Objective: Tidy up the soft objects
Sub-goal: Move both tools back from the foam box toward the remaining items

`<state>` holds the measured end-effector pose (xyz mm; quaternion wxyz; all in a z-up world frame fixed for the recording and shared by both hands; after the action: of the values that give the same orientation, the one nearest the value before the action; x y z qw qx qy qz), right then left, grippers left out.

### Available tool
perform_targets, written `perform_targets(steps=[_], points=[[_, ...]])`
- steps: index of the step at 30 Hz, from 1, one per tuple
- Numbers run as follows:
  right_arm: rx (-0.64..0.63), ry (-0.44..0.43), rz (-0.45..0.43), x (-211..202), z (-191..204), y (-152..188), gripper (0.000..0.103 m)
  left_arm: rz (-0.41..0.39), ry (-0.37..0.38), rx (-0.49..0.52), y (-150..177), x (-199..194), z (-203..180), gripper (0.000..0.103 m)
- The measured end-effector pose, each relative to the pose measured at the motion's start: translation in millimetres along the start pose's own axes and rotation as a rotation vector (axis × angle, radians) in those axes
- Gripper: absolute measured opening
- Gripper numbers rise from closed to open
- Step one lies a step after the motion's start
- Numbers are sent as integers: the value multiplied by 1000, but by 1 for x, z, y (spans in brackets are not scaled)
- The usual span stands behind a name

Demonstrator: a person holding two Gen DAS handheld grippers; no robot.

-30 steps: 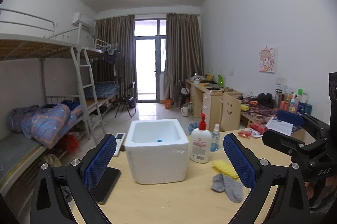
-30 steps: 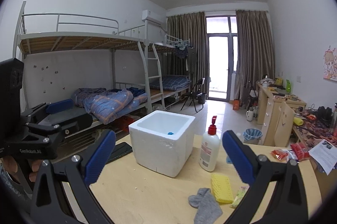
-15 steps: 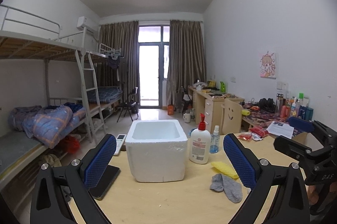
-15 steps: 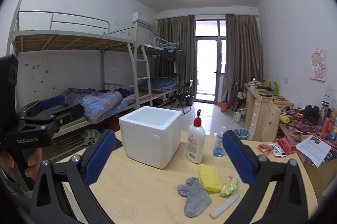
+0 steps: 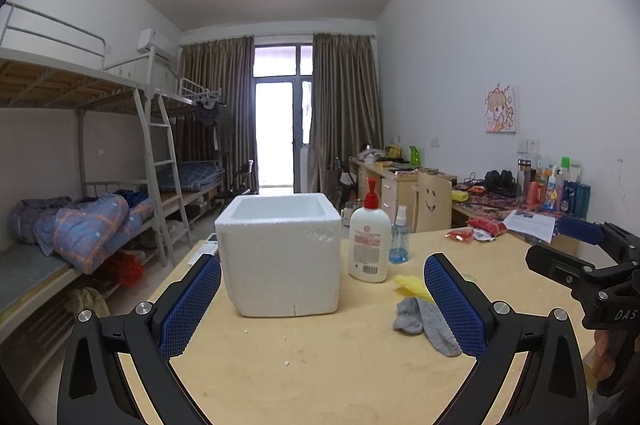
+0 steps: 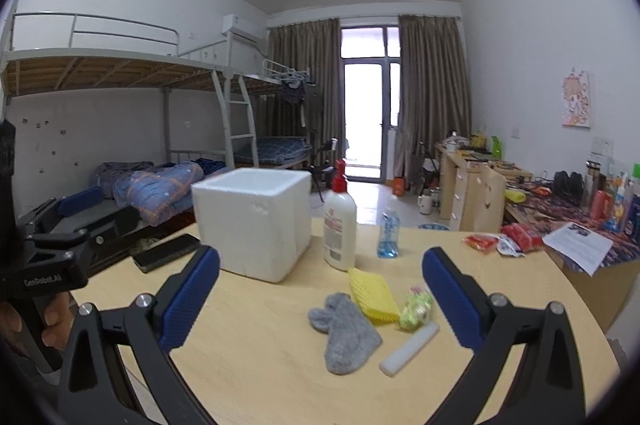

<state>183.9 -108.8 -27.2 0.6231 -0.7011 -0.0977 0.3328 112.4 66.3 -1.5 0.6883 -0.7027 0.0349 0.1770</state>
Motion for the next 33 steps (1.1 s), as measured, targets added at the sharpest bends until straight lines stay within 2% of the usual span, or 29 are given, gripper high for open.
perform_targets(steps=[5, 10, 18, 25, 33], points=[[25, 29, 18, 2, -9, 18, 102, 3, 18, -14, 17, 4, -4, 102], [35, 45, 31, 0, -11, 28, 102, 42, 15, -28, 34, 11, -5, 102], [44, 61, 68, 8, -16, 43, 102, 72, 3, -24, 44, 20, -5, 102], [54, 69, 87, 13, -26, 45, 102, 93, 37, -17, 45, 27, -13, 102], [81, 105, 100, 13, -47, 51, 102, 122, 101, 26, 43, 45, -39, 102]])
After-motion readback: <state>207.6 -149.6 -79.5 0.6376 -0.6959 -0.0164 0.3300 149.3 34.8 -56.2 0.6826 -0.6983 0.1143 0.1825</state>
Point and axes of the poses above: each gripper's, at about its wrist camera, not at the fingertips, and x roughly the way its jaws point, z to its left, y to its underside, the point moved 8 cm from there along x, roughly the way its jaws point, and after that the axes turned 8 degrees about z, right-handed, at the moved point
